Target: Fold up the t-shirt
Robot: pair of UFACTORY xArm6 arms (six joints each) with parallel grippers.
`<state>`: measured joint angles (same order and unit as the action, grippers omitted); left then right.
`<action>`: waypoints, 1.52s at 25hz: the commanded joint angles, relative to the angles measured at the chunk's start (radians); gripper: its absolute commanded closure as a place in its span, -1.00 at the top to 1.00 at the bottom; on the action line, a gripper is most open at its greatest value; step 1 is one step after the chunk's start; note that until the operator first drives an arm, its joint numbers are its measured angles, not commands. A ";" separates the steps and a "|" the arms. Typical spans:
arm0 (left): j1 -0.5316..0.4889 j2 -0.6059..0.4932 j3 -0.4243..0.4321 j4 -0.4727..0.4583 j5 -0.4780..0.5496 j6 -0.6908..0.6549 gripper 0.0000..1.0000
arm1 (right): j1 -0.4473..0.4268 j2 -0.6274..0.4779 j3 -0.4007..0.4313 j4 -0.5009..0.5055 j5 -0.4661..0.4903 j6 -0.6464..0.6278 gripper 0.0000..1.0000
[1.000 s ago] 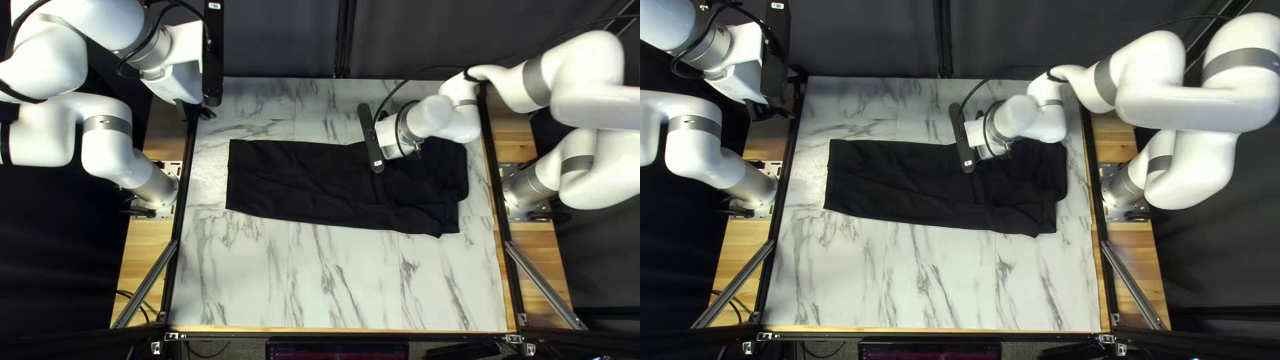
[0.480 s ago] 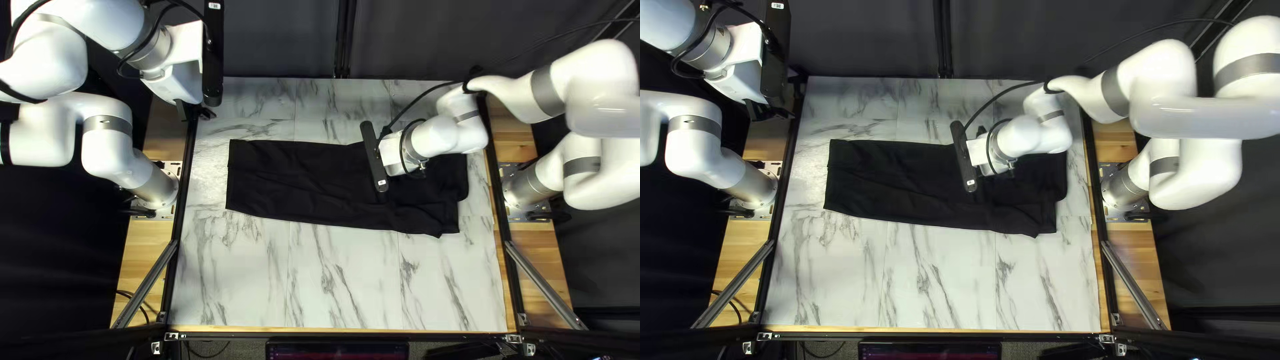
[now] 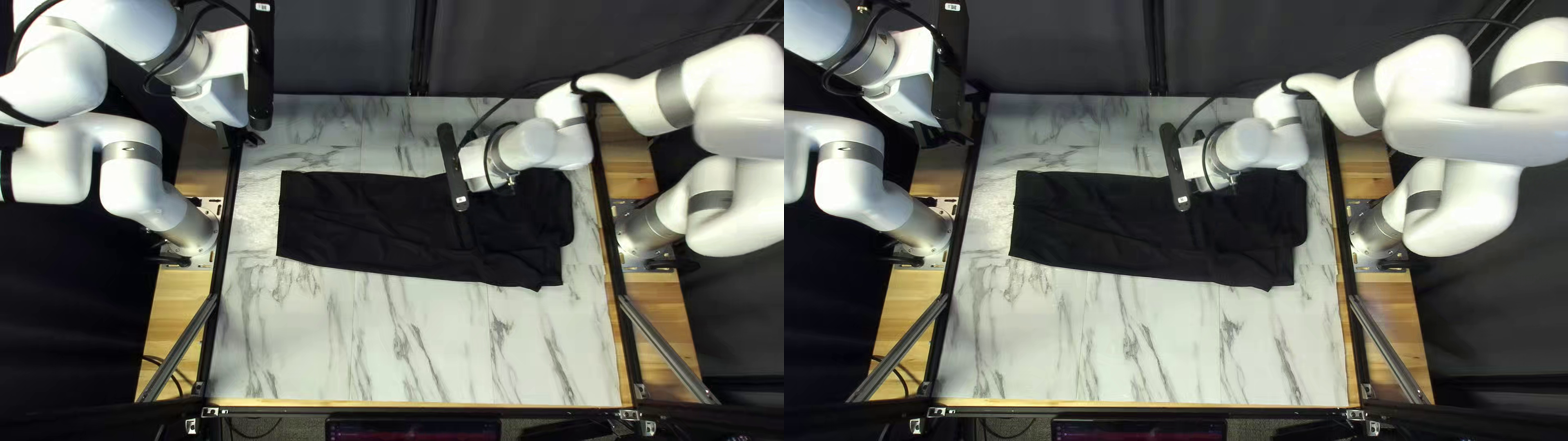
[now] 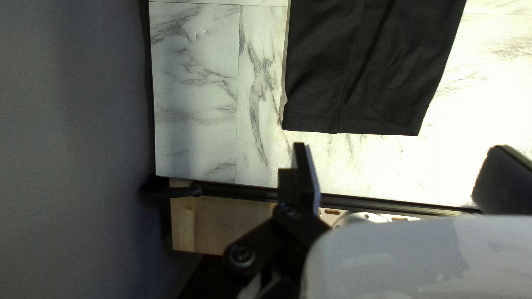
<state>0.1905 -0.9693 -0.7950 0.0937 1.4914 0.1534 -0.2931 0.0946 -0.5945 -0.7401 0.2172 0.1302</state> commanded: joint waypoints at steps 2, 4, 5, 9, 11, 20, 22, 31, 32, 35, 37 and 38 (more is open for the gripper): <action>0.000 0.000 0.000 0.000 0.000 0.000 1.00 | 0.051 0.033 -0.002 -0.085 -0.010 0.128 1.00; 0.000 0.000 0.000 0.000 0.000 0.000 1.00 | 0.079 0.032 0.000 -0.093 -0.004 0.158 1.00; 0.000 0.000 0.000 0.000 0.000 0.000 1.00 | 0.092 0.025 0.004 -0.091 0.000 0.165 1.00; 0.000 0.000 0.000 0.000 0.000 0.000 1.00 | 0.132 -0.033 0.027 -0.049 0.034 0.151 1.00; 0.000 0.000 0.000 0.000 0.000 0.000 1.00 | 0.136 -0.063 0.038 -0.028 0.053 0.131 1.00; 0.000 0.000 0.000 0.000 0.000 0.000 1.00 | 0.057 -0.092 0.018 0.025 0.082 0.009 1.00; 0.000 0.000 0.000 0.000 0.000 0.000 1.00 | 0.031 -0.053 -0.001 -0.002 0.065 0.022 1.00; 0.000 0.000 0.000 0.000 0.000 0.000 1.00 | 0.065 0.051 -0.024 -0.091 0.017 0.156 1.00; 0.000 0.000 0.000 0.000 0.000 0.000 1.00 | 0.082 0.044 -0.021 -0.085 0.021 0.164 1.00; 0.000 0.000 0.000 0.000 0.000 0.000 1.00 | 0.112 0.013 -0.009 -0.064 0.042 0.161 1.00; 0.000 0.000 0.000 0.000 0.000 0.000 1.00 | 0.124 -0.041 0.015 -0.028 0.068 0.131 1.00; 0.000 0.000 0.000 0.000 0.000 0.000 1.00 | 0.127 -0.062 0.024 -0.016 0.079 0.120 1.00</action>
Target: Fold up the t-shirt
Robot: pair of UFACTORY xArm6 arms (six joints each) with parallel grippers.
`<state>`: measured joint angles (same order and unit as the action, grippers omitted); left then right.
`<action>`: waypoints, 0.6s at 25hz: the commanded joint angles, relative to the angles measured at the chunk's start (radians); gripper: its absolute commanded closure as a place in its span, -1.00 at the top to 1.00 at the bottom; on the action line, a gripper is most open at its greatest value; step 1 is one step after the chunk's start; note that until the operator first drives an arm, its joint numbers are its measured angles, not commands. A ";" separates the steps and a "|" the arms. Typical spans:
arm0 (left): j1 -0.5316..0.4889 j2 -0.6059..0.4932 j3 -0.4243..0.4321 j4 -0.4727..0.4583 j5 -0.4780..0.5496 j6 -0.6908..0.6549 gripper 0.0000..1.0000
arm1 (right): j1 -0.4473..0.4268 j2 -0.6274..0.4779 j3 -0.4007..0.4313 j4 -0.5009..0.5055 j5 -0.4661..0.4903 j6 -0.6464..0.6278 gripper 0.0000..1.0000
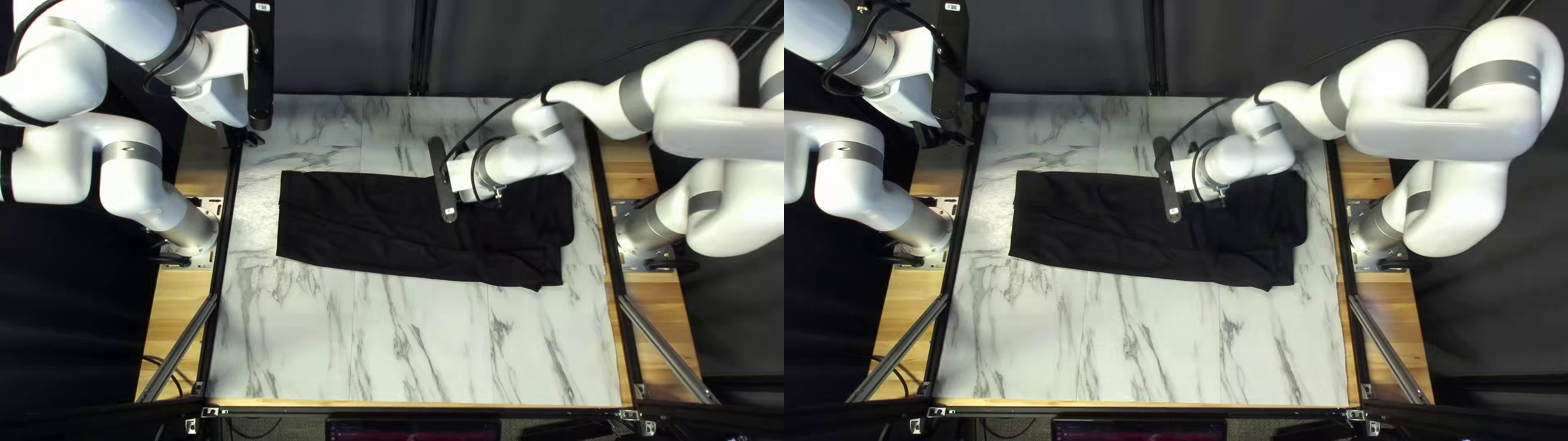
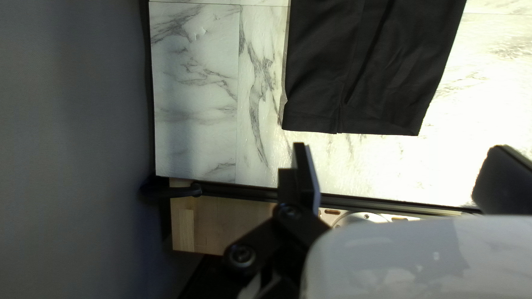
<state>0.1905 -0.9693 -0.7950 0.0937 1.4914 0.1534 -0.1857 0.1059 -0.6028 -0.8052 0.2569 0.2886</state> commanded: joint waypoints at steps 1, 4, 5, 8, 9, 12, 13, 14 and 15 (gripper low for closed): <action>0.000 0.000 0.000 0.000 0.000 0.000 1.00 | 0.027 -0.118 0.052 0.075 0.061 -0.061 1.00; 0.000 0.000 0.000 0.000 0.000 0.000 1.00 | 0.046 -0.245 0.109 0.147 0.129 -0.125 1.00; 0.000 0.000 0.000 0.000 0.000 0.000 1.00 | 0.049 -0.276 0.124 0.166 0.143 -0.144 1.00; 0.000 0.000 0.000 0.000 0.000 0.000 1.00 | 0.052 -0.395 0.178 0.251 0.198 -0.231 1.00; 0.000 0.000 0.000 0.000 0.000 0.000 1.00 | 0.050 -0.440 0.196 0.291 0.222 -0.275 1.00; 0.000 0.000 0.000 0.000 0.000 0.000 1.00 | 0.064 -0.564 0.233 0.404 0.308 -0.379 1.00; 0.000 0.000 0.000 0.000 0.000 0.000 1.00 | 0.074 -0.583 0.239 0.419 0.322 -0.387 1.00; 0.000 0.000 0.000 0.000 0.000 0.000 1.00 | 0.094 -0.605 0.245 0.438 0.340 -0.390 1.00; 0.000 0.000 0.000 0.000 0.000 0.000 1.00 | 0.114 -0.610 0.246 0.439 0.351 -0.375 1.00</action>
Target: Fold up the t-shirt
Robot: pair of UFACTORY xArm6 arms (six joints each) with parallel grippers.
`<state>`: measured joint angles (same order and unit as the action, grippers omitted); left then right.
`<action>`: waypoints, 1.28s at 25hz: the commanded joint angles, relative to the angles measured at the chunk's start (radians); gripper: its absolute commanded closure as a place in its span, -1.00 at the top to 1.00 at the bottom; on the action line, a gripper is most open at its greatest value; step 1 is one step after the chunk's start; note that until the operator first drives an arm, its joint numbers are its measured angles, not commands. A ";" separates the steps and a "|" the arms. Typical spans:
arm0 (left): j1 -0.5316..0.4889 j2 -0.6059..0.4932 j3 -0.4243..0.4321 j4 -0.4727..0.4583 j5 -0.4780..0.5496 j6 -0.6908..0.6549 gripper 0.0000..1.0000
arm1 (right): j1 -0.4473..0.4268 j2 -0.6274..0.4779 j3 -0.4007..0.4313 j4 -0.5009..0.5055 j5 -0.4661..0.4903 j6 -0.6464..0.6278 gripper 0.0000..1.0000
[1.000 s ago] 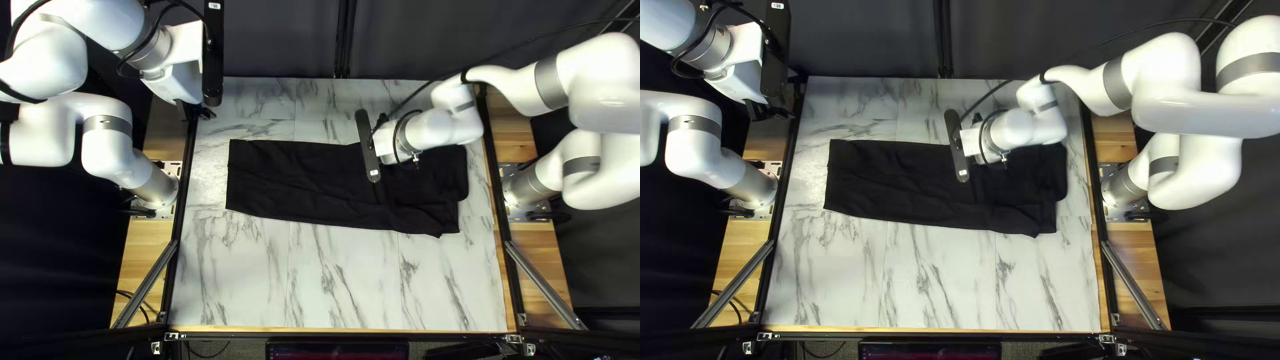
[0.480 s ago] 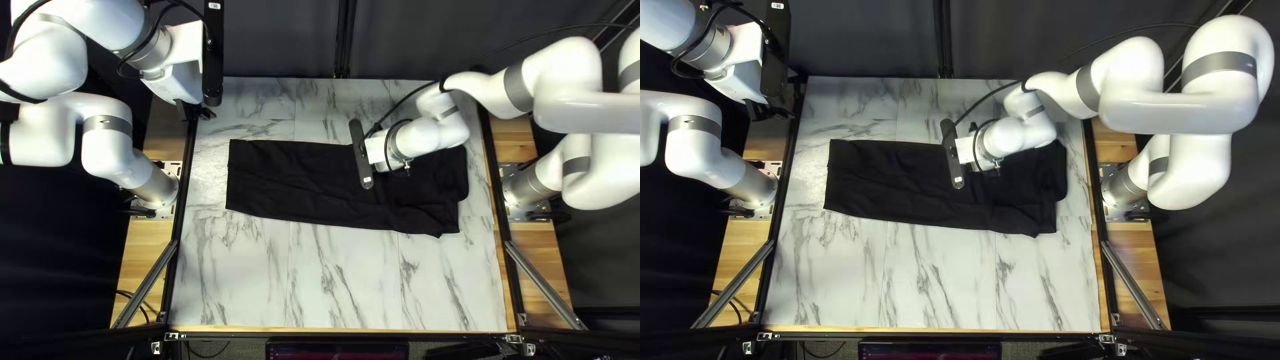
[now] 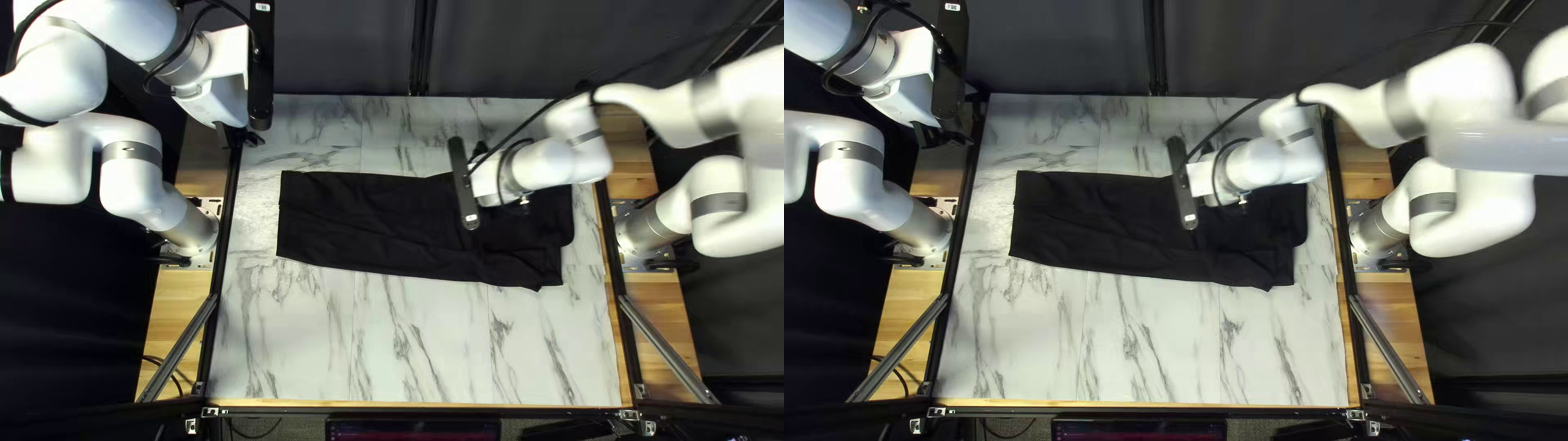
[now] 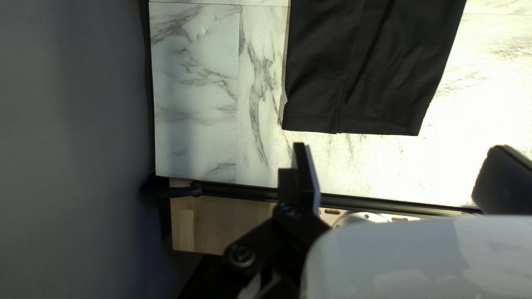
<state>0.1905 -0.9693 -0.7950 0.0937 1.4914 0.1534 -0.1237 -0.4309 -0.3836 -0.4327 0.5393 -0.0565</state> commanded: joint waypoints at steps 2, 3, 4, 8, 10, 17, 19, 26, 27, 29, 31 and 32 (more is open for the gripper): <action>0.000 0.000 0.000 0.000 0.000 0.000 1.00 | 0.106 -0.072 0.027 0.067 0.080 0.013 1.00; 0.000 0.000 0.000 0.000 0.000 0.000 1.00 | 0.121 -0.070 0.028 0.066 0.083 0.027 1.00; 0.000 0.000 0.000 0.000 0.000 0.000 1.00 | 0.148 -0.066 0.028 0.063 0.087 0.053 1.00; 0.000 0.000 0.000 0.000 0.000 0.000 1.00 | 0.178 -0.059 0.050 0.066 0.080 0.093 1.00; 0.000 0.000 0.000 0.000 0.000 0.000 1.00 | 0.180 -0.064 0.064 0.079 0.073 0.093 1.00; 0.000 0.000 0.000 0.000 0.000 0.000 1.00 | 0.229 -0.029 0.029 0.129 0.086 0.116 1.00; 0.000 0.000 0.000 0.000 0.000 0.000 1.00 | 0.212 -0.041 0.031 0.156 0.106 0.115 1.00; 0.000 0.000 0.000 0.000 0.000 0.000 1.00 | 0.212 -0.041 0.031 0.156 0.106 0.115 1.00; 0.000 0.000 0.000 0.000 0.000 0.000 1.00 | 0.212 -0.041 0.031 0.156 0.106 0.115 1.00; 0.000 0.000 0.000 0.000 0.000 0.000 1.00 | 0.210 -0.042 0.026 0.170 0.112 0.088 1.00; 0.000 0.000 0.000 0.000 0.000 0.000 1.00 | 0.223 -0.007 -0.025 0.282 0.125 -0.030 1.00; 0.000 0.000 0.000 0.000 0.000 0.000 1.00 | 0.233 0.005 -0.037 0.332 0.118 -0.072 1.00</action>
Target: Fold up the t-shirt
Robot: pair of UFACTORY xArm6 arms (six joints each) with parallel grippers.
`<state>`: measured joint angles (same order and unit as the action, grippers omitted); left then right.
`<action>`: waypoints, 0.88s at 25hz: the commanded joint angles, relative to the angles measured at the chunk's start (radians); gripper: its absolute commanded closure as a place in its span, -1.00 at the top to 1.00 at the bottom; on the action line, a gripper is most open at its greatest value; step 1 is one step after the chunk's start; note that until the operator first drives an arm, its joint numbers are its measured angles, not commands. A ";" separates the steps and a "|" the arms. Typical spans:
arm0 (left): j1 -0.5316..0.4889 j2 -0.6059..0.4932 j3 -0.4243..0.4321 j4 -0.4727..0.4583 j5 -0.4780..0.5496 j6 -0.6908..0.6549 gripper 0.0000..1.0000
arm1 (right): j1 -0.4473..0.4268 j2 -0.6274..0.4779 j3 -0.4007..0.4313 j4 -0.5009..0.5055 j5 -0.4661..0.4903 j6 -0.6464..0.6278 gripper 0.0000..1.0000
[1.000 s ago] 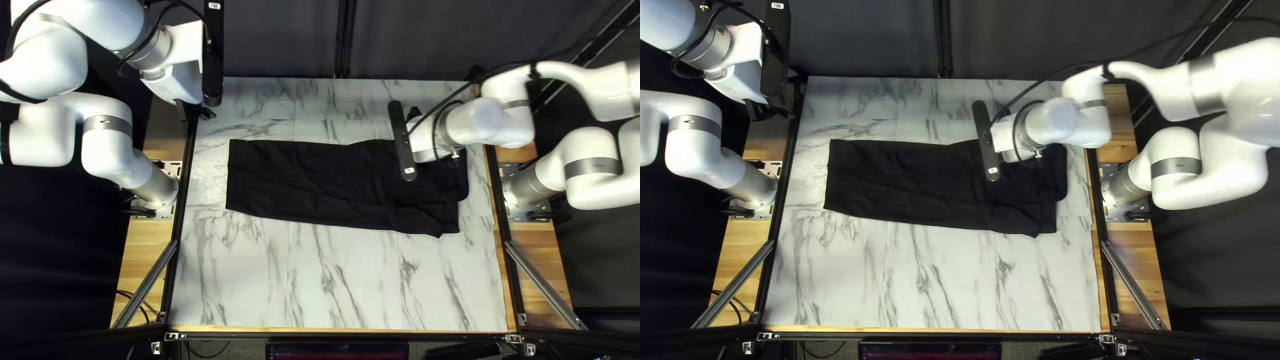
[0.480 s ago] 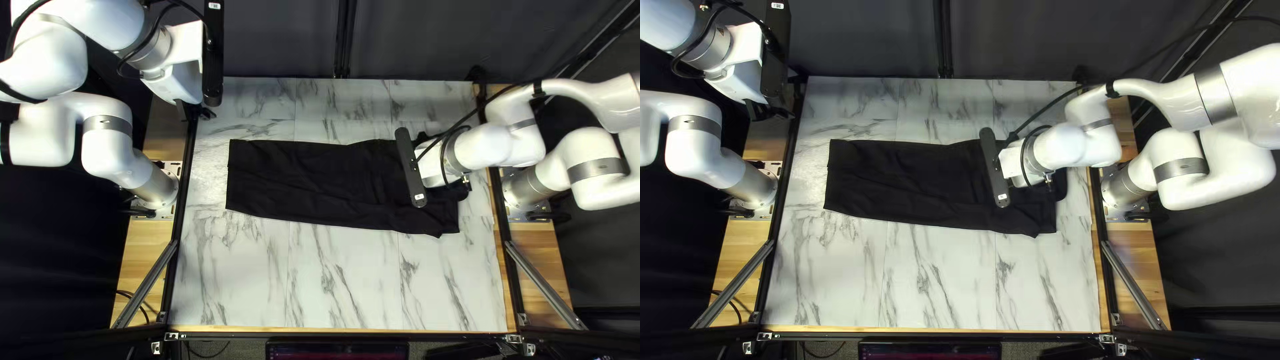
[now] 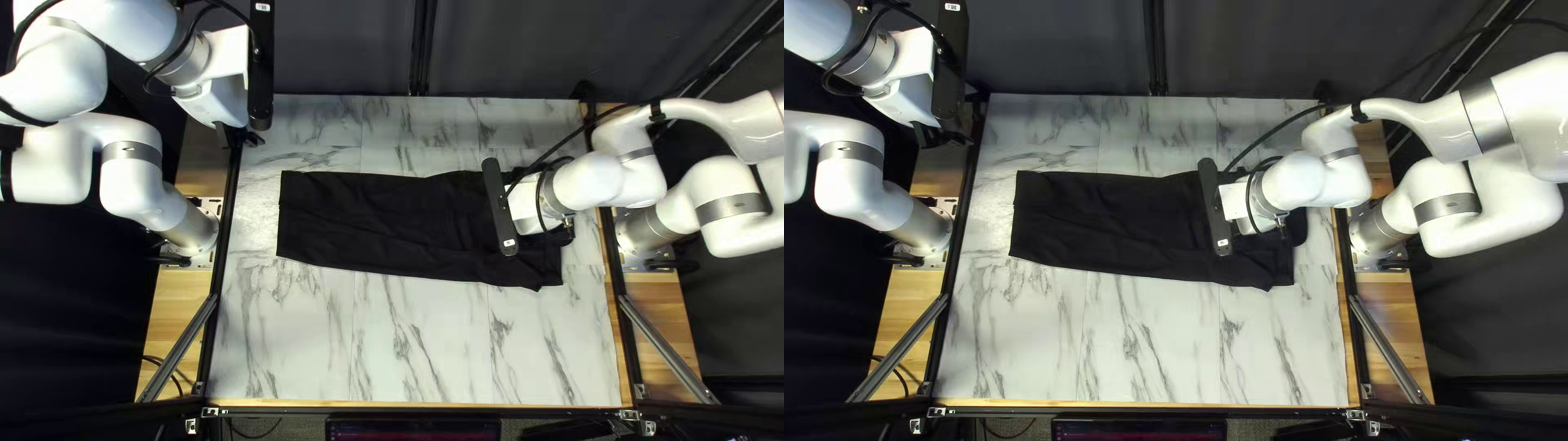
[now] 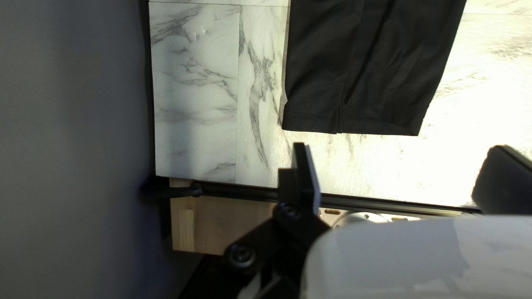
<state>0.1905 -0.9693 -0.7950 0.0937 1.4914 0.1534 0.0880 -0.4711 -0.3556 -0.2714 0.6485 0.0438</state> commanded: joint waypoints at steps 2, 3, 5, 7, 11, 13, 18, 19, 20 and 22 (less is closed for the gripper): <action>0.000 0.000 0.000 0.000 0.000 0.000 1.00 | 0.046 0.068 -0.073 0.278 -0.026 -0.249 1.00; 0.000 0.000 0.000 0.000 0.000 0.000 1.00 | 0.050 0.073 -0.069 0.326 -0.046 -0.289 1.00; 0.000 0.000 0.000 0.000 0.000 0.000 1.00 | 0.073 0.106 -0.070 0.413 -0.092 -0.340 1.00; 0.000 0.000 0.000 0.000 0.000 0.000 1.00 | 0.090 0.134 -0.070 0.473 -0.125 -0.370 1.00; 0.000 0.000 0.000 0.000 0.000 0.000 1.00 | 0.123 0.177 -0.050 0.566 -0.201 -0.398 1.00; 0.000 0.000 0.000 0.000 0.000 0.000 1.00 | 0.135 0.212 -0.045 0.627 -0.240 -0.433 1.00; 0.000 0.000 0.000 0.000 0.000 0.000 1.00 | 0.094 0.282 -0.053 0.786 -0.246 -0.619 1.00; 0.000 0.000 0.000 0.000 0.000 0.000 1.00 | 0.074 0.291 -0.059 0.804 -0.230 -0.655 1.00; 0.000 0.000 0.000 0.000 0.000 0.000 1.00 | 0.062 0.296 -0.062 0.817 -0.220 -0.680 1.00; 0.000 0.000 0.000 0.000 0.000 0.000 1.00 | 0.045 0.306 -0.067 0.836 -0.206 -0.716 1.00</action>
<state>0.1905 -0.9693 -0.7950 0.0937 1.4914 0.1534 0.1600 -0.1822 -0.4133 0.5302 0.4210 -0.6167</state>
